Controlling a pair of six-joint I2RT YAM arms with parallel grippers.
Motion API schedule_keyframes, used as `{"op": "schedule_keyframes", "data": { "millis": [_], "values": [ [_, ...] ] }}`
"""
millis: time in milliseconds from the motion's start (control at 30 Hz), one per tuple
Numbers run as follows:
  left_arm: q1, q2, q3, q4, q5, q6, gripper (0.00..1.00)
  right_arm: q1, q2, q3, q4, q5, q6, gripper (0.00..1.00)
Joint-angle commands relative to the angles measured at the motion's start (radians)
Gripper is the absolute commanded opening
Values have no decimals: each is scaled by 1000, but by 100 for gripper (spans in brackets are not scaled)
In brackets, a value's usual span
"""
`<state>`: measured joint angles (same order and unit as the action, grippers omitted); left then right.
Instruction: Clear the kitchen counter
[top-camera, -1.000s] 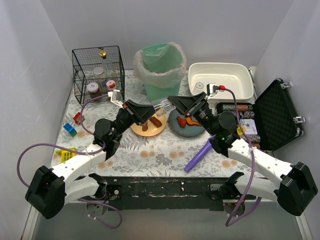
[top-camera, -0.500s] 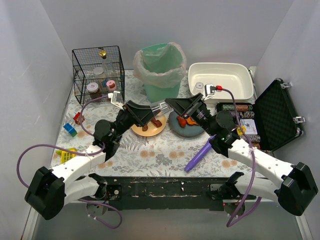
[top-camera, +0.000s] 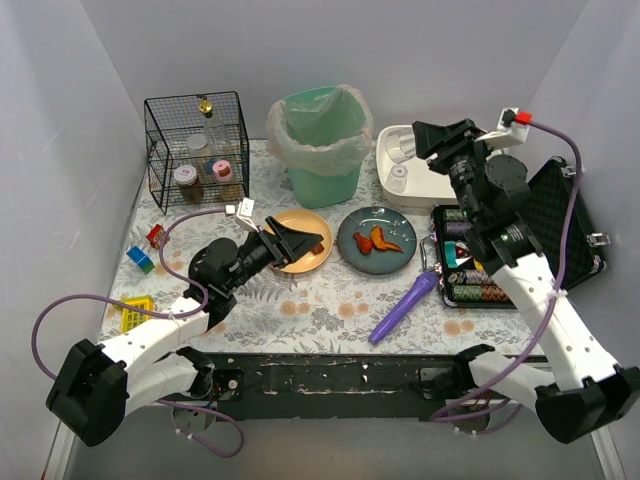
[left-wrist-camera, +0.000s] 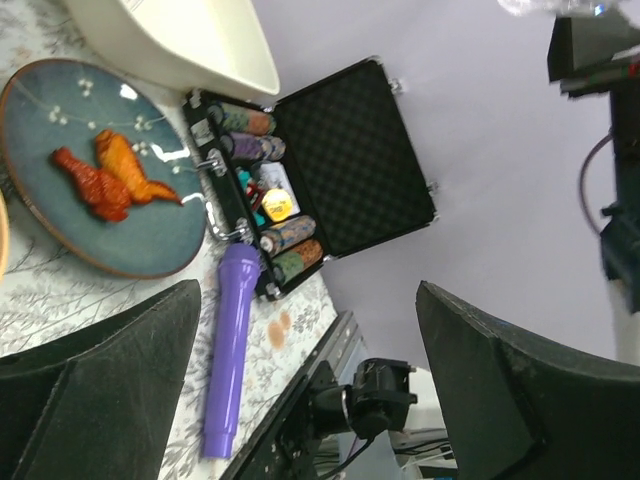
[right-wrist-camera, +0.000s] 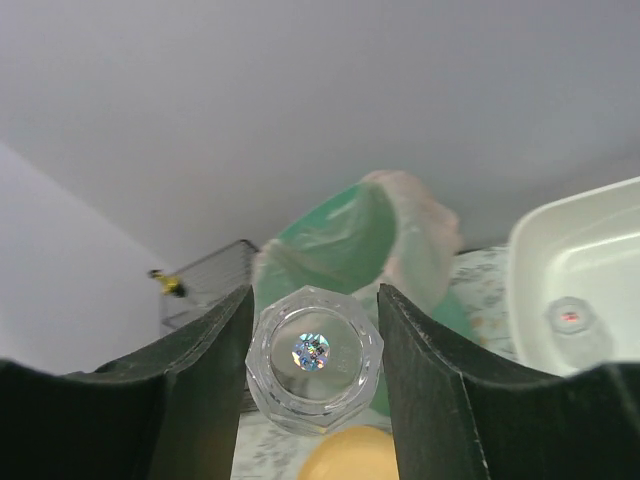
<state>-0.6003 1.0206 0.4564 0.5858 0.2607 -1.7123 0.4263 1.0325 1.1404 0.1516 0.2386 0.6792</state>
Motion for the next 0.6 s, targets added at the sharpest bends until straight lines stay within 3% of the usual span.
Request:
{"op": "schedule_keyframes", "data": {
  "millis": [0, 300, 567],
  "values": [
    [-1, -39, 25, -131, -18, 81, 89, -32, 177, 125, -107, 134, -231, 1],
    [7, -36, 102, -305, -55, 207, 93, -80, 518, 278, 60, 245, -470, 1],
    [45, -105, 142, -464, -83, 361, 93, -123, 831, 514, 146, 234, -651, 1]
  ]
}}
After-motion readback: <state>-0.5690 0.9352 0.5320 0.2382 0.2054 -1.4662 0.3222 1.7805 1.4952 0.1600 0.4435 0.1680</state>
